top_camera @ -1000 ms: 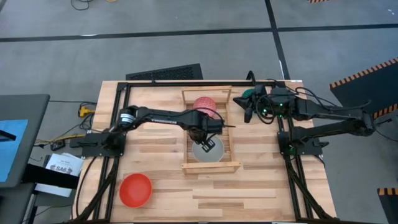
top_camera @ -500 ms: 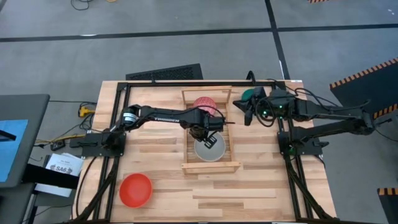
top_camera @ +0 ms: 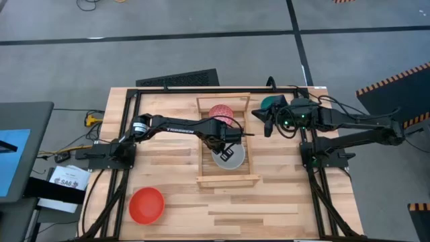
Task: Place and stack bowls onto a shelf
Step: Put the gray bowl on the shelf, then stack the green bowl on top of the gray bowl on the shelf
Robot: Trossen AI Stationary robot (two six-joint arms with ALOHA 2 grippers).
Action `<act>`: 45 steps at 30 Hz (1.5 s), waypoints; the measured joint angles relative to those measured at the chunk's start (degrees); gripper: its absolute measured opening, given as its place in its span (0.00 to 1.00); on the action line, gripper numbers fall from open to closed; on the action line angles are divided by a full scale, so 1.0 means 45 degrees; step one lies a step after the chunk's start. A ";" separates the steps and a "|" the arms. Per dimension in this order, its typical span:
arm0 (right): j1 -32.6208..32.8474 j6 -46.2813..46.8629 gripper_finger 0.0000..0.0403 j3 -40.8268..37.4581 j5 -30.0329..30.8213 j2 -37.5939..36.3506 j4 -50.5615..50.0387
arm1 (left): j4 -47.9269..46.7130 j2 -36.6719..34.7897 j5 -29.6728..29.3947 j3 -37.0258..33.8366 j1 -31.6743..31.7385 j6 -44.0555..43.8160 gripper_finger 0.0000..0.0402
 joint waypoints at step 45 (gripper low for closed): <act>0.0006 0.0481 0.08 -0.0005 -0.0427 0.0005 0.0232 | 0.8233 -1.2957 -0.2902 -0.9806 -0.2261 0.3496 0.46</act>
